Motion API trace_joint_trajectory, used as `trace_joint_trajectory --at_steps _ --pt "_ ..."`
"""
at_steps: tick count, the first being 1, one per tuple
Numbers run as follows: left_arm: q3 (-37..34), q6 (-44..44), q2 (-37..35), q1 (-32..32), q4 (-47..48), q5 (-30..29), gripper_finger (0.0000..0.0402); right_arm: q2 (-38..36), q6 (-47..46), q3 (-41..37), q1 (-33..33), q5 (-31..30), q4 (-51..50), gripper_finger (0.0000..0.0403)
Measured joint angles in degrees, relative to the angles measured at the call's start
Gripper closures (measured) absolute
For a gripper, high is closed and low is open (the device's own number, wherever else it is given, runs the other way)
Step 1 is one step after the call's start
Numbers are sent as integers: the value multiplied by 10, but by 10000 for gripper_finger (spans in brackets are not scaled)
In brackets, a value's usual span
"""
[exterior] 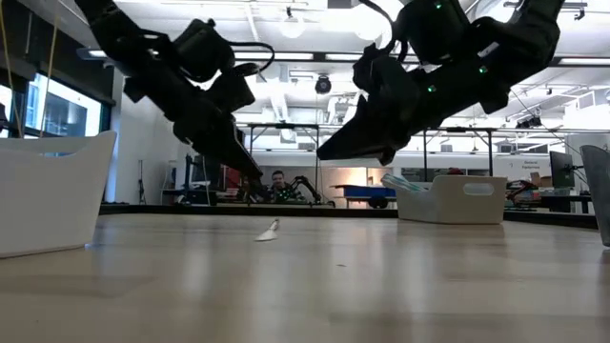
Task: Sort silverware by color (type)
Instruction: Put the gold table knife into the white bin
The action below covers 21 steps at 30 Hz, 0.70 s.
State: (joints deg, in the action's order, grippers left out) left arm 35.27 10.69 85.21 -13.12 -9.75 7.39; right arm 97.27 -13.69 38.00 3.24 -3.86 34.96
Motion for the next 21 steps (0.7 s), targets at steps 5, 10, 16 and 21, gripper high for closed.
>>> trace_joint_trajectory --at_steps 5,10,16,21 --pt "11 -47 0 -27 24 56 286 1 -39 1 2 -26 -7 403" --pt "-7 -62 1 -1 29 75 317 10 -46 2 -5 -66 -22 403" --pt "-47 -107 1 28 -18 65 364 22 -69 2 -41 -64 -53 403" --pt "-84 -145 1 38 -52 39 397 42 -69 2 -57 -34 -69 403"
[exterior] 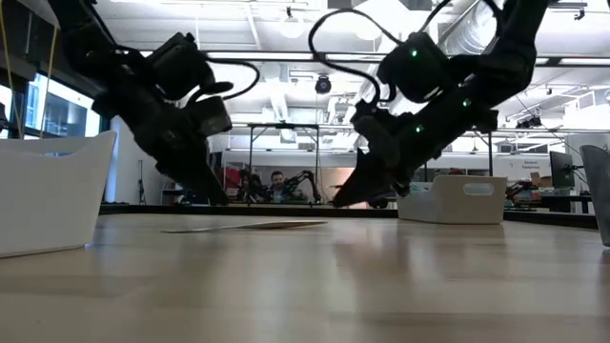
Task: Sort silverware by color (type)
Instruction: Put the gold table knife into the white bin
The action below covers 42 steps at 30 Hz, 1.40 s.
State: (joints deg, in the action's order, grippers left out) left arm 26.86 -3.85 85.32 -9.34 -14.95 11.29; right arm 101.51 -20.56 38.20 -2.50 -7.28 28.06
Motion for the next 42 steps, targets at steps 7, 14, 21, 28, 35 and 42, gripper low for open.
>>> trace_joint_trajectory --at_steps 7,14,21,28,35,42 --pt "-6 -6 0 4 6 -24 401 17 0 1 -29 40 3 403" --pt "-6 -10 17 4 25 -46 401 19 4 1 -52 91 1 403" --pt "-7 -10 22 4 -24 -60 401 20 13 1 -52 31 0 403" --pt "22 -8 20 6 -27 -25 401 36 3 1 -38 43 0 403" --pt "32 10 20 9 -24 -7 368 43 -16 1 -9 39 5 403" --pt "32 51 20 21 -32 3 306 43 -30 1 15 42 6 403"
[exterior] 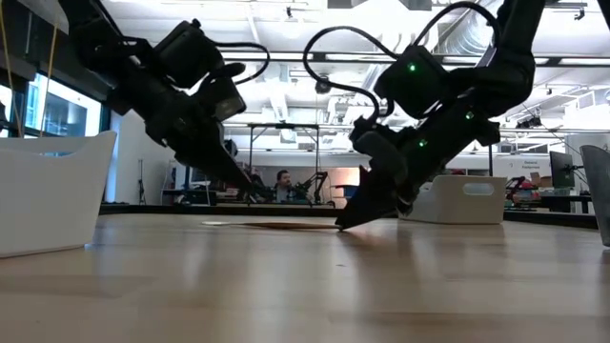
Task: Sort silverware by color (type)
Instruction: Put the gold table knife into the white bin
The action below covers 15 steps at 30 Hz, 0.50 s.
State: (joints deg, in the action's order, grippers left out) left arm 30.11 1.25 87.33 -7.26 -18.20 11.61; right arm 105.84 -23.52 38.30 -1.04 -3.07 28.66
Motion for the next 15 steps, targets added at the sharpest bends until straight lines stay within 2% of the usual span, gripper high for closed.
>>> trace_joint_trajectory --at_steps 4,8,12,15 --pt "21 28 8 7 0 4 276 0 -7 0 13 4 9 403" --pt "61 59 42 10 10 35 259 -8 -2 0 25 8 14 403" --pt "111 92 92 10 40 67 257 -49 15 0 38 10 -13 403" --pt "152 117 125 10 73 69 257 -95 32 -1 48 -1 -66 403"
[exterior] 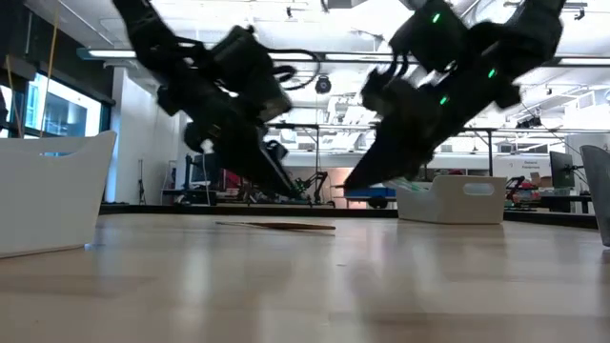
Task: Sort silverware by color (type)
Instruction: Put the gold table knife into the white bin
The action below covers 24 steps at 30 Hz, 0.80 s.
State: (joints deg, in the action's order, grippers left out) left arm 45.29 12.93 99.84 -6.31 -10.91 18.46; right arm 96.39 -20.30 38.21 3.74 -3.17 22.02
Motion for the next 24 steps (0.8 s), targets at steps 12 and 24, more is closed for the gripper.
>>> trace_joint_trajectory --at_steps 12,24 --pt "131 72 98 0 127 -14 257 -252 7 -88 30 -104 -102 403" --pt "185 149 139 9 231 -66 343 -338 9 -130 61 -155 -106 403"
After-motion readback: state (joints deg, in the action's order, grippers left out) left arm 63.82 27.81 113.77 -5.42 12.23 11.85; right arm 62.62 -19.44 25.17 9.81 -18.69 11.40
